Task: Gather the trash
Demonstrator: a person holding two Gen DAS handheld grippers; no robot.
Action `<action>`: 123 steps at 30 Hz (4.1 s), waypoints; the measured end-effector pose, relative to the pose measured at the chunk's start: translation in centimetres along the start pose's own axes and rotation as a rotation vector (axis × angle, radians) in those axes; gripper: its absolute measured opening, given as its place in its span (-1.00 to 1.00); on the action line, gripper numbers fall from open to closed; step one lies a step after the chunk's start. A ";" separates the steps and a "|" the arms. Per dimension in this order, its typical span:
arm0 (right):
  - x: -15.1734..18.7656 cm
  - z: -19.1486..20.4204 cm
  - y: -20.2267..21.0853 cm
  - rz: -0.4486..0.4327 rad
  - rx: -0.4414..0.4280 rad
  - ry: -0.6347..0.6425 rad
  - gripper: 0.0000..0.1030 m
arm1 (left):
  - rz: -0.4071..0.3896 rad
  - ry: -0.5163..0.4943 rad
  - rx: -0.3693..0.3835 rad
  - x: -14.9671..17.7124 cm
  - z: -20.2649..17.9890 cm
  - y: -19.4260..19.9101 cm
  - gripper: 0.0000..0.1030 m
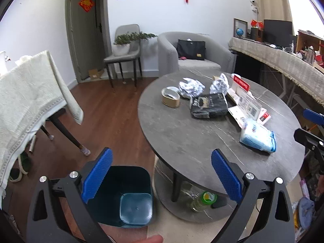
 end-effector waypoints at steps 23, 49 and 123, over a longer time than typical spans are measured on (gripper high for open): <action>-0.9 -4.1 -2.1 0.049 -0.045 -0.092 0.94 | 0.014 -0.141 0.434 0.6 -10.5 -2.3 0.92; -1.0 -6.0 -5.6 0.117 -0.074 -0.113 0.57 | 0.134 -0.139 0.534 0.7 -14.9 -6.7 0.46; 0.8 28.8 -19.7 0.338 -0.350 0.142 -0.96 | 0.458 0.199 0.070 11.9 23.8 -7.7 0.57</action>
Point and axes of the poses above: each gripper's, at about its wrist camera, not at the fingertips, and y roughly against the way its jaws point, z to its left, x to its underside, the point moved 5 cm from there along -y, roughly the way its jaws point, and after that the axes turned 13 degrees about -z, right-handed, at the moved point
